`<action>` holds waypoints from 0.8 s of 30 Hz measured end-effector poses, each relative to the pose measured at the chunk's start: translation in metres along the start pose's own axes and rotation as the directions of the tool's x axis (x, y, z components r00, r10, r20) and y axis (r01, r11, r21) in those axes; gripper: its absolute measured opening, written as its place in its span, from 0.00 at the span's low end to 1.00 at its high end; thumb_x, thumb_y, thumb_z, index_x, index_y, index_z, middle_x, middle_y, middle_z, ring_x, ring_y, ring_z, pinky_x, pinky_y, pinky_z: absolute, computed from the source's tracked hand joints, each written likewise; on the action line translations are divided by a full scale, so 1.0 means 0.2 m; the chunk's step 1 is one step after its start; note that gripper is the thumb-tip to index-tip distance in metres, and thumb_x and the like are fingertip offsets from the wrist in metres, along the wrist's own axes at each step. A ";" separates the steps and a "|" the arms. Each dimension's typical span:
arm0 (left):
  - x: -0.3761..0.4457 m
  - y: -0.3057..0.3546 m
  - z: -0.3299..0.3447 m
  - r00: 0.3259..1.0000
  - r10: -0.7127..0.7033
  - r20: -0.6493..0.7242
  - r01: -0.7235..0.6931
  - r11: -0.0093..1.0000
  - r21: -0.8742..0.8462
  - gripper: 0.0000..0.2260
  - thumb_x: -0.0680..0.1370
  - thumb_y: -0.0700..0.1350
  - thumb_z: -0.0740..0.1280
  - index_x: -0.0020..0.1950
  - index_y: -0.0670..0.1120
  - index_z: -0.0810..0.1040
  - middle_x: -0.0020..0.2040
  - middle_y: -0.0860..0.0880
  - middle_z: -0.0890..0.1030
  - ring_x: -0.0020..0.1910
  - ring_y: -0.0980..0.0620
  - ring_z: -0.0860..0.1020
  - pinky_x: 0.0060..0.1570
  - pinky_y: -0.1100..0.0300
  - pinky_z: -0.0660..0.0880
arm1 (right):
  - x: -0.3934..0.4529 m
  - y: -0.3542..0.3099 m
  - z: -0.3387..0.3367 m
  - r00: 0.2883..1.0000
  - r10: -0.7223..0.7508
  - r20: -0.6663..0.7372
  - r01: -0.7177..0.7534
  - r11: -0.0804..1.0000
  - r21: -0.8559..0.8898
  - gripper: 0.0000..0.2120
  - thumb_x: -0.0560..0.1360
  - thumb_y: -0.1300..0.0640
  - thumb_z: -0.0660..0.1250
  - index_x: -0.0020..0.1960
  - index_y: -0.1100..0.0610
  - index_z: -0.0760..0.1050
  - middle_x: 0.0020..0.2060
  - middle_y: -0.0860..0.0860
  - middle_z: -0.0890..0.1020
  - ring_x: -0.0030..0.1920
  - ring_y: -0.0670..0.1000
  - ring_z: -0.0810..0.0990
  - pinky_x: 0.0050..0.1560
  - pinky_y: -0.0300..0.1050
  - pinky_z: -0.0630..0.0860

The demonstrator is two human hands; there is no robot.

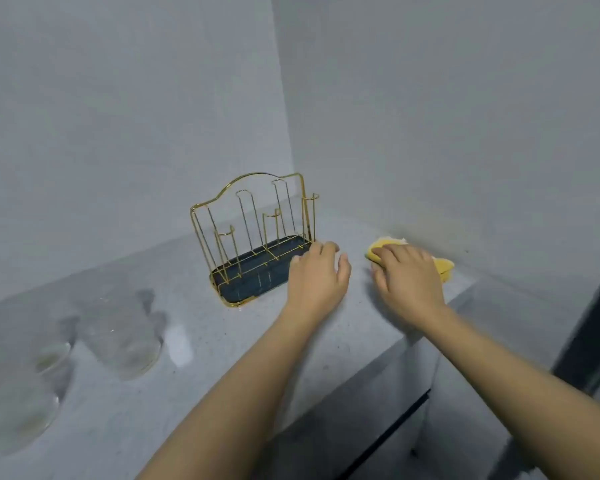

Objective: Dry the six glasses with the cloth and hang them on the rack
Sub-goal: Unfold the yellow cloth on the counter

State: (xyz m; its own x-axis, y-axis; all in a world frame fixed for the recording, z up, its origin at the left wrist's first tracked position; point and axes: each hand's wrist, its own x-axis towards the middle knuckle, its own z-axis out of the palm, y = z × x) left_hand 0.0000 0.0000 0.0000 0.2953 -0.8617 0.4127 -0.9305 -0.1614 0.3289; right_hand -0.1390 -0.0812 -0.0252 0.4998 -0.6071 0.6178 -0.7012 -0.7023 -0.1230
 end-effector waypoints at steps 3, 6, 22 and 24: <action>0.08 0.03 0.12 0.994 0.016 0.105 -0.009 0.997 -0.071 0.17 0.84 0.49 0.55 0.68 0.43 0.73 0.65 0.44 0.75 0.61 0.45 0.75 0.58 0.51 0.70 | 0.01 0.13 0.07 0.994 0.067 0.081 -0.065 0.998 -0.025 0.20 0.75 0.46 0.55 0.58 0.56 0.77 0.51 0.54 0.82 0.52 0.59 0.79 0.52 0.51 0.71; 0.14 0.06 0.22 0.986 0.052 0.160 -0.040 0.996 -0.080 0.16 0.84 0.48 0.55 0.68 0.43 0.72 0.65 0.44 0.74 0.62 0.46 0.74 0.58 0.52 0.70 | 0.02 0.26 0.13 0.959 0.137 0.248 -0.126 0.990 -0.063 0.19 0.76 0.43 0.60 0.62 0.52 0.74 0.57 0.52 0.80 0.57 0.58 0.76 0.53 0.49 0.69; -0.06 -0.12 0.08 0.985 -0.034 0.168 0.051 0.994 -0.099 0.16 0.84 0.45 0.53 0.70 0.44 0.71 0.68 0.46 0.71 0.64 0.47 0.73 0.60 0.53 0.71 | -0.03 0.08 0.12 0.955 0.213 0.207 -0.245 0.958 0.145 0.09 0.76 0.55 0.64 0.52 0.50 0.82 0.48 0.50 0.84 0.51 0.53 0.80 0.42 0.39 0.67; -0.14 -0.19 0.01 0.989 -0.043 0.141 0.055 0.995 -0.083 0.16 0.84 0.44 0.54 0.69 0.43 0.71 0.67 0.45 0.72 0.64 0.48 0.72 0.61 0.53 0.71 | -0.07 -0.04 0.10 0.960 0.161 0.231 -0.209 0.957 0.199 0.09 0.75 0.55 0.65 0.51 0.49 0.82 0.49 0.49 0.84 0.52 0.53 0.79 0.43 0.38 0.66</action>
State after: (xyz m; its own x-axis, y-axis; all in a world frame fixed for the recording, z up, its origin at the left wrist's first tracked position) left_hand 0.0261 0.0293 -0.0260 0.3011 -0.9134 0.2740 -0.8918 -0.1680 0.4200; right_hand -0.1298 -0.0744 -0.0480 0.4836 -0.7816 0.3939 -0.6744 -0.6196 -0.4015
